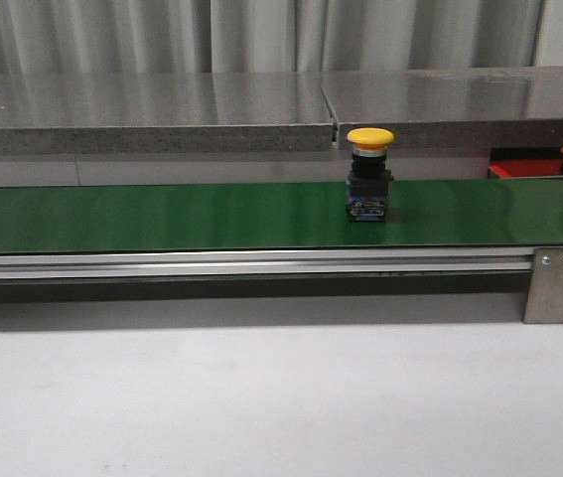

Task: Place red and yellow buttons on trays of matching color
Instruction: 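Move the right gripper back over the belt end, then lower the right gripper onto the yellow button on the belt and grasp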

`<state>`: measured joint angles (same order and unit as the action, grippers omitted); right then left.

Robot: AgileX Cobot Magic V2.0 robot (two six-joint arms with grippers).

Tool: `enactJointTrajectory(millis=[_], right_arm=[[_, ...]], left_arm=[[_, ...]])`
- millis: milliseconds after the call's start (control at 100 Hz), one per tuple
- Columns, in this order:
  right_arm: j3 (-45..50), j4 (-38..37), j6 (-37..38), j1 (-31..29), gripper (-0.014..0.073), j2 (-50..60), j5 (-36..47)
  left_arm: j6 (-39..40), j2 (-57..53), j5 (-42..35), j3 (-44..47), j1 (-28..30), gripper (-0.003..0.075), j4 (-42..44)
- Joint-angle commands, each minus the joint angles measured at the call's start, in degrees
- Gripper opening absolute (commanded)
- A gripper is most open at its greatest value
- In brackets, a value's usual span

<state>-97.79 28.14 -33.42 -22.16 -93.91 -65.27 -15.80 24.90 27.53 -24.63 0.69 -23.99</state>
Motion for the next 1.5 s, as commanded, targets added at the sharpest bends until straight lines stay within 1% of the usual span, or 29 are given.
enactJointTrajectory(millis=[0, 170, 430, 620, 810, 970, 1110, 1160, 1230, 1280, 1300, 1350, 1370, 1400, 1450, 1490], right_arm=[[4.5, 3.1, -2.4, 0.0, 0.0633, 4.8, 2.8], [15.6, 3.5, -7.5, 2.8, 0.0633, 7.6, 6.5], [24.2, 3.5, -13.2, 11.4, 0.0633, 6.6, 12.1], [24.6, 3.5, -13.7, 17.9, 0.0633, 3.1, 17.0], [24.5, 3.5, -14.1, 22.6, 0.0633, -0.6, 23.0], [24.4, 3.5, -14.1, 25.4, 0.0633, -2.2, 27.4], [24.4, 3.5, -14.1, 26.0, 0.0626, -2.3, 29.8], [24.4, 3.5, -14.1, 26.0, 0.059, -2.3, 30.1], [24.4, 3.5, -14.1, 26.0, 0.0486, -2.3, 30.0], [24.4, 3.5, -14.1, 26.0, 0.0369, -2.3, 29.6], [24.4, 3.5, -14.1, 26.0, 0.0336, -2.3, 29.4], [24.4, 3.5, -14.1, 26.0, 0.0204, -2.3, 28.8], [24.4, 3.5, -14.1, 26.0, 0.0171, -2.3, 28.5], [24.4, 3.5, -14.1, 26.0, 0.01, -2.3, 28.2], [24.4, 3.5, -14.1, 26.0, 0.0023, -2.3, 28.0], [24.4, 3.5, -14.1, 26.0, -0.0018, -2.3, 27.9]], left_arm=[[0.0, 0.3, -4.0, -1.5, -0.3, -0.0019, -1.4], [0.0, 0.3, -4.0, -1.5, -0.3, -0.0019, -1.4], [0.0, 0.3, -4.0, -1.5, -0.3, -0.0019, -1.4], [0.0, 0.3, -4.0, -1.5, -0.3, -0.0019, -1.4], [0.0, 0.3, -4.0, -1.5, -0.3, -0.0019, -1.4], [0.0, 0.3, -4.0, -1.5, -0.3, -0.0019, -1.4], [0.0, 0.3, -4.0, -1.5, -0.3, -0.0019, -1.4], [0.0, 0.3, -4.0, -1.5, -0.3, -0.0019, -1.4], [0.0, 0.3, -4.0, -1.5, -0.3, -0.0019, -1.4], [0.0, 0.3, -4.0, -1.5, -0.3, -0.0019, -1.4], [0.0, 0.3, -4.0, -1.5, -0.3, -0.0019, -1.4], [0.0, 0.3, -4.0, -1.5, -0.3, -0.0019, -1.4], [0.0, 0.3, -4.0, -1.5, -0.3, -0.0019, -1.4], [0.0, 0.3, -4.0, -1.5, -0.3, -0.0019, -1.4], [0.0, 0.3, -4.0, -1.5, -0.3, -0.0019, -1.4], [0.0, 0.3, -4.0, -1.5, -0.3, -0.0019, -1.4]])
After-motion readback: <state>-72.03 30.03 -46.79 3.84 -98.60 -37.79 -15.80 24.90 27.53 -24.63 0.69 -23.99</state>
